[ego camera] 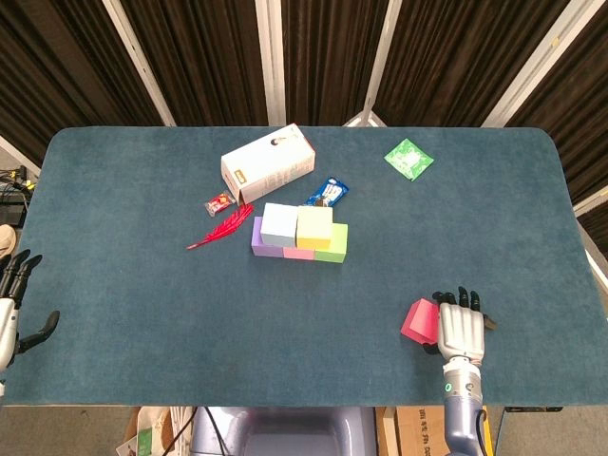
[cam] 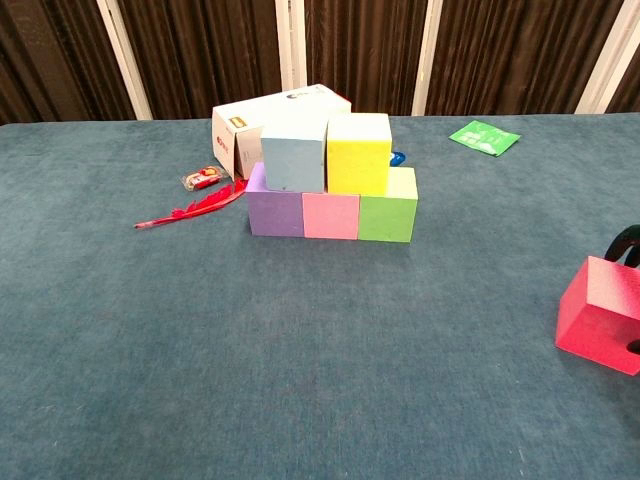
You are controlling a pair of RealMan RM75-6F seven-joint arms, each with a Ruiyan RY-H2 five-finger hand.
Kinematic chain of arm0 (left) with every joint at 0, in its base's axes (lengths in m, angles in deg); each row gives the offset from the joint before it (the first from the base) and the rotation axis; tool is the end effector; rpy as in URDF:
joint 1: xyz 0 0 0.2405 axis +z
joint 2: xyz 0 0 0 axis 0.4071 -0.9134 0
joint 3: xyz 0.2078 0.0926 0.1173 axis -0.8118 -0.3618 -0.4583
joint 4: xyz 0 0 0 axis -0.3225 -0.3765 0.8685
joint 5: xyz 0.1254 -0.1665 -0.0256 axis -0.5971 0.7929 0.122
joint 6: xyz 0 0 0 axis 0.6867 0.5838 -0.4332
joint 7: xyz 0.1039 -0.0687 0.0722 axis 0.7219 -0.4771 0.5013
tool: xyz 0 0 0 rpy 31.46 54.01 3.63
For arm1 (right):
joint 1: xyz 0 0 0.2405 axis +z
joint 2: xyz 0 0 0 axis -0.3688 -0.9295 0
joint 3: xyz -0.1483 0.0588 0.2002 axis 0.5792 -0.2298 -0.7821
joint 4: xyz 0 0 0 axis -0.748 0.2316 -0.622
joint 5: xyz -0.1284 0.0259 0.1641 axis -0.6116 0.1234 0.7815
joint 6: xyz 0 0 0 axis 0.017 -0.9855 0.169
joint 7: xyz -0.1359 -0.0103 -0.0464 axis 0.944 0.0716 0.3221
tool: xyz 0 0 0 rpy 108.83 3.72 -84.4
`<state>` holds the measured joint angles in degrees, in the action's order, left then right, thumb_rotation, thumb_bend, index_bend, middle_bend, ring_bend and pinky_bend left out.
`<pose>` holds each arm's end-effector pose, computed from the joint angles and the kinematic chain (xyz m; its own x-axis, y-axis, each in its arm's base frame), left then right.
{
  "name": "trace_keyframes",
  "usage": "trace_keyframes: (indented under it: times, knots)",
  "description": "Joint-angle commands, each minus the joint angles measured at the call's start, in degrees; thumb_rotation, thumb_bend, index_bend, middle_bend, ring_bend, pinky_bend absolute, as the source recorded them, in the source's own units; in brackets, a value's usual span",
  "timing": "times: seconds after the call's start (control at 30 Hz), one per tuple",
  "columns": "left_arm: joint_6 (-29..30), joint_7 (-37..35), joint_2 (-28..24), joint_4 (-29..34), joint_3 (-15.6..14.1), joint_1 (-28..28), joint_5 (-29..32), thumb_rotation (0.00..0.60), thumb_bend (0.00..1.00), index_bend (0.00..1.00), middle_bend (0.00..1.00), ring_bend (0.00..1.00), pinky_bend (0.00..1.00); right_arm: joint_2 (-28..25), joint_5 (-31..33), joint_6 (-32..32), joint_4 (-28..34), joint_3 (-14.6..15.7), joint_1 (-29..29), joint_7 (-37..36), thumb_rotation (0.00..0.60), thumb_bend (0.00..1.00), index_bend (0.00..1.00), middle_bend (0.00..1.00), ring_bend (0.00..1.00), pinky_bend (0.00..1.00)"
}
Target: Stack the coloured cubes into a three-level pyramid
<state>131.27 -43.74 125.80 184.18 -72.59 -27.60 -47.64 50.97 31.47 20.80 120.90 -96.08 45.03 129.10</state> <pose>-0.2820 0.1790 0.1691 0.3612 -0.0913 0.9280 0.9323 0.0570 -0.3573 -0.2029 -0.2256 0.0283 0.4005 -0.3501 0.8468 -0.8192 0.2773 0.5021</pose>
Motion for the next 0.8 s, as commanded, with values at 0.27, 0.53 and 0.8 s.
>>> trace_keyframes:
  times: [0.27,0.53,0.8]
  knots:
    - [0.1,0.3,0.2,0.0,0.2,0.1,0.3,0.600,0.40,0.12,0.04,0.00,0.00,0.2,0.0,0.4,-0.5,-0.1,-0.1,-0.6,0.600,0.11,0.29,0.32,0.12,0.00]
    - [0.2,0.6,0.5,0.1,0.4,0.1,0.6,0.600,0.40,0.12,0.04,0.00,0.00,0.7,-0.1,0.1,-1.0,-0.3,0.1,-0.8,0.600,0.13,0.31,0.34,0.14,0.00]
    - [0.2,0.5,0.5,0.1,0.6,0.2,1.0,0.600,0.40,0.12,0.04,0.00,0.00,1.1,-0.3,-0.1,-1.5,-0.2,0.2,-1.1,0.600,0.18,0.37,0.37,0.17,0.00]
